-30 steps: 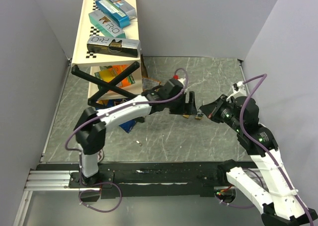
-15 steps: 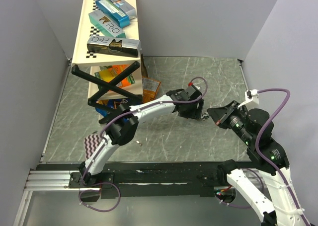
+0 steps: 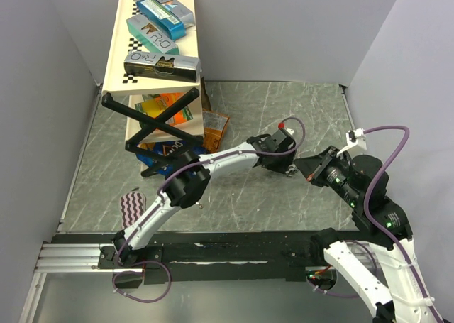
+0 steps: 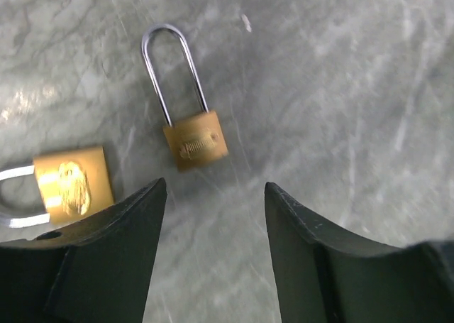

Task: Unlock with the key

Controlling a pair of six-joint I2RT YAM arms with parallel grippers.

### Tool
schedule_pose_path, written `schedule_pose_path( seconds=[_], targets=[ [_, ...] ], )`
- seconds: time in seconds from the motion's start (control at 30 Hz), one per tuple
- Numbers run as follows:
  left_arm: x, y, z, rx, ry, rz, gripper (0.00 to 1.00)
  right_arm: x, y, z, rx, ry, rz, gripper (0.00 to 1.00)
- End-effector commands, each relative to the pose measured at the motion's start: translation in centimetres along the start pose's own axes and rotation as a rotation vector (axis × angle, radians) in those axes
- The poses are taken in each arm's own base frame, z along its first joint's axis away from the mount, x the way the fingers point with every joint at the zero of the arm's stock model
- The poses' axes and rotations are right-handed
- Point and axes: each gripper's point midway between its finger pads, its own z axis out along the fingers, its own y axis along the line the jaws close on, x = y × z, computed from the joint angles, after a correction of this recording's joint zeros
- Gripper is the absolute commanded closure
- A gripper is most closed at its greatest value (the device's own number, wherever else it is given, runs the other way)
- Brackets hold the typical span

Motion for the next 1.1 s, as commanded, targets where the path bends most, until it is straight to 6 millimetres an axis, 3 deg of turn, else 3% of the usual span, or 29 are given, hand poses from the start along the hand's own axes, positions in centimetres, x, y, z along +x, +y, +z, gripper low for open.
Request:
schedule_pose_path(
  seconds=[0.0,0.4,0.77,0.97,1.0,1.07],
  targets=[
    [-1.9,-0.3,1.3,-0.022,-0.086,0.046,0.38,-0.4,0.7,0.0,-0.012,0.012,-0.012,1.00],
    [-1.1,2.1,3.9,-0.150,-0.124,0.137,0.41,-0.8,1.2,0.9,-0.016,0.031,-0.040,1.00],
    [3.2,3.3,4.9,-0.235,-0.055,0.273,0.43,-0.8,1.4,1.7,-0.019,0.054,-0.054,1.00],
    [6.3,5.5,4.9,-0.342,0.023,0.326,0.56,-0.7,1.3,1.7,-0.021,0.048,-0.045,1.00],
    [6.5,5.4,4.7,-0.344,0.025,0.332,0.63,-0.7,1.3,1.7,-0.022,0.047,-0.044,1.00],
    [7.6,5.9,4.5,-0.348,0.043,0.343,0.69,-0.5,1.3,1.8,-0.022,0.049,-0.040,1.00]
  ],
)
